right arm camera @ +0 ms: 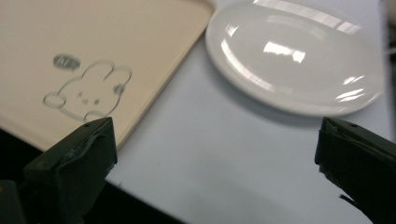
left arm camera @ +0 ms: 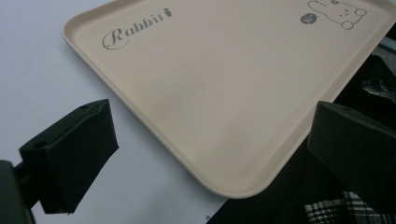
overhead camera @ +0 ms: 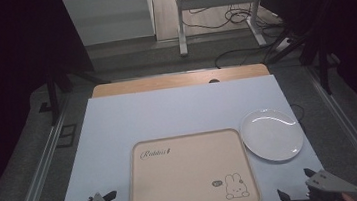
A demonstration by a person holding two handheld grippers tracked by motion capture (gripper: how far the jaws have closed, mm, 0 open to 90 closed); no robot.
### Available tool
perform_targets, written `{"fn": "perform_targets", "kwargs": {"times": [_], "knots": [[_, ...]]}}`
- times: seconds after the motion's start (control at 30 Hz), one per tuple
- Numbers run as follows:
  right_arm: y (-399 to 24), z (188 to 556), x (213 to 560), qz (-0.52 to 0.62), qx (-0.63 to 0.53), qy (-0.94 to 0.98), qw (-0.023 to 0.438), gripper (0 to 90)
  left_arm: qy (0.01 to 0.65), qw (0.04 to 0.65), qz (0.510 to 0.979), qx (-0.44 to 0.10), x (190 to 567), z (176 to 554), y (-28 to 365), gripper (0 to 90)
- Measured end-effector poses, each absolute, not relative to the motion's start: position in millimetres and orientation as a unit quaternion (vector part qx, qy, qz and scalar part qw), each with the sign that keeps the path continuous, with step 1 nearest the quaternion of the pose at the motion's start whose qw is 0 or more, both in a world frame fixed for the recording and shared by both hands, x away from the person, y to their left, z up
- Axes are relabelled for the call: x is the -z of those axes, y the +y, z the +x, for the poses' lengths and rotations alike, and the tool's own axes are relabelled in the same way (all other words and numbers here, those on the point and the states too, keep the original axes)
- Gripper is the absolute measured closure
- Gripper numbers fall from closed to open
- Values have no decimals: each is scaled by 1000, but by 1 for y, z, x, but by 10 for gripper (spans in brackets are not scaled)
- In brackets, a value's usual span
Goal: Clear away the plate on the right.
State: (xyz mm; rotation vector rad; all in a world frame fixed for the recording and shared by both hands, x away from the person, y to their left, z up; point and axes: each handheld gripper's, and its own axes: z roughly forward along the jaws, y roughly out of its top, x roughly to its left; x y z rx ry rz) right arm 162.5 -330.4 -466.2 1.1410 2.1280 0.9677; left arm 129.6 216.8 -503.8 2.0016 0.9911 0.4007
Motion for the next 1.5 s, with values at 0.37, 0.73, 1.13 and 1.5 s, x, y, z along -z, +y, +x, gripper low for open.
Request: {"fn": "perform_targets", "kwargs": {"times": [0.37, 0.73, 1.13, 1.5], "knots": [[-330, 166, 469, 405, -358, 795, 276, 0, 398, 427, 797, -158, 504, 129, 219, 11], [-329, 171, 473, 395, -334, 814, 264, 0, 399, 430, 795, -156, 504, 130, 220, 11], [-323, 179, 475, 394, -312, 820, 272, 0, 399, 428, 796, -155, 504, 130, 219, 11], [-313, 187, 479, 394, -270, 819, 319, 0, 400, 427, 796, -155, 504, 130, 219, 11]]}}
